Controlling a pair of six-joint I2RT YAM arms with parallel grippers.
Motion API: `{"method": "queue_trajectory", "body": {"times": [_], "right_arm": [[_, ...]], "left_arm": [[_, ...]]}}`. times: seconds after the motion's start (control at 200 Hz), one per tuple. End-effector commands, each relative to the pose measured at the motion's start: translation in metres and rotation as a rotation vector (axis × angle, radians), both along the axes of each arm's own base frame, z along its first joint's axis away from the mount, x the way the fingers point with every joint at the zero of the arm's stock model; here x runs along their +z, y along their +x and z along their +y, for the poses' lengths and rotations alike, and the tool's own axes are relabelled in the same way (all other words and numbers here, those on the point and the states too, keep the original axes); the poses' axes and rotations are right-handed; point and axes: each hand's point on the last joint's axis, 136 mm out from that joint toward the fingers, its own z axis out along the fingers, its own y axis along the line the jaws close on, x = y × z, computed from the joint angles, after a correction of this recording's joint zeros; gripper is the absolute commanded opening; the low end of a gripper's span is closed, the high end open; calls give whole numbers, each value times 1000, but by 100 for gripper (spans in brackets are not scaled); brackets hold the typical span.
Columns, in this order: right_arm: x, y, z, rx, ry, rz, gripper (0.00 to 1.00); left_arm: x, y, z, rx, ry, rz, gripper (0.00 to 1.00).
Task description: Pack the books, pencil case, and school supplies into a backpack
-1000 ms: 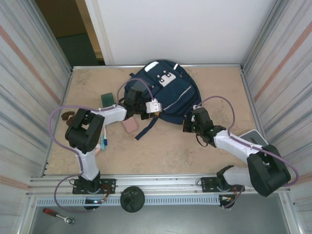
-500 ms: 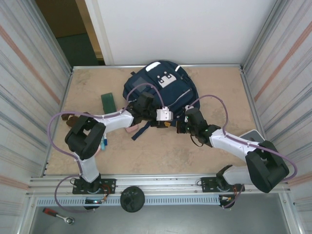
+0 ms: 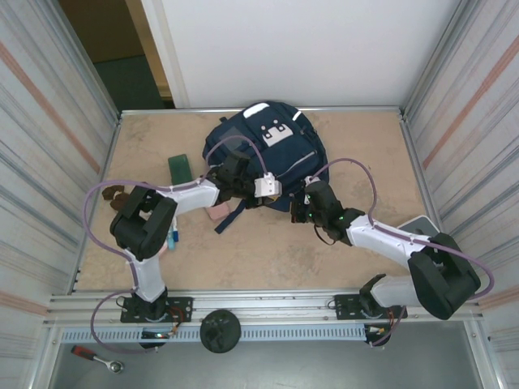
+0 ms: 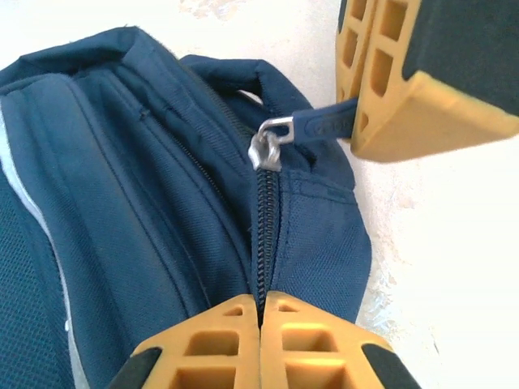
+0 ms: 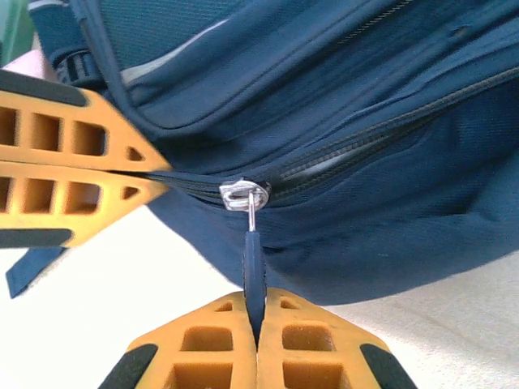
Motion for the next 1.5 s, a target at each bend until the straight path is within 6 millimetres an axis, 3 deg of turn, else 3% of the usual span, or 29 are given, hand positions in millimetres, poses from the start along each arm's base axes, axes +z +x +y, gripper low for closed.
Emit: {"method": "queue_trajectory", "body": {"times": [0.0, 0.16, 0.331, 0.536, 0.616, 0.731, 0.997, 1.207, 1.278, 1.343, 1.498], "right_arm": [[-9, 11, -30, -118, -73, 30, 0], [-11, 15, -46, -169, -128, 22, 0], [-1, 16, -16, -77, -68, -23, 0], [19, 17, 18, 11, 21, -77, 0], [29, 16, 28, 42, 46, -105, 0], [43, 14, 38, 80, 62, -144, 0], [47, 9, 46, 108, 72, -160, 0], [39, 7, 40, 99, 43, -157, 0], [32, 8, 31, 76, 0, -139, 0], [22, 11, 17, 35, -54, -114, 0], [-4, 19, -31, -116, -142, -10, 0]], "left_arm": [[19, 13, 23, 62, -22, -8, 1], [21, 28, 53, 147, -41, -16, 0], [16, 40, 77, 216, -3, -41, 6], [35, 13, 58, 139, -76, 19, 47], [40, -1, 45, 88, -89, 38, 55], [32, -12, 28, 40, -49, 71, 57], [7, -9, 1, 23, 43, 94, 54], [-4, -4, 7, 39, 73, 139, 29], [-3, 0, 13, 56, 67, 145, 15], [1, 3, 19, 71, 56, 141, 9], [16, 8, 38, 89, -1, 117, 5]]}}
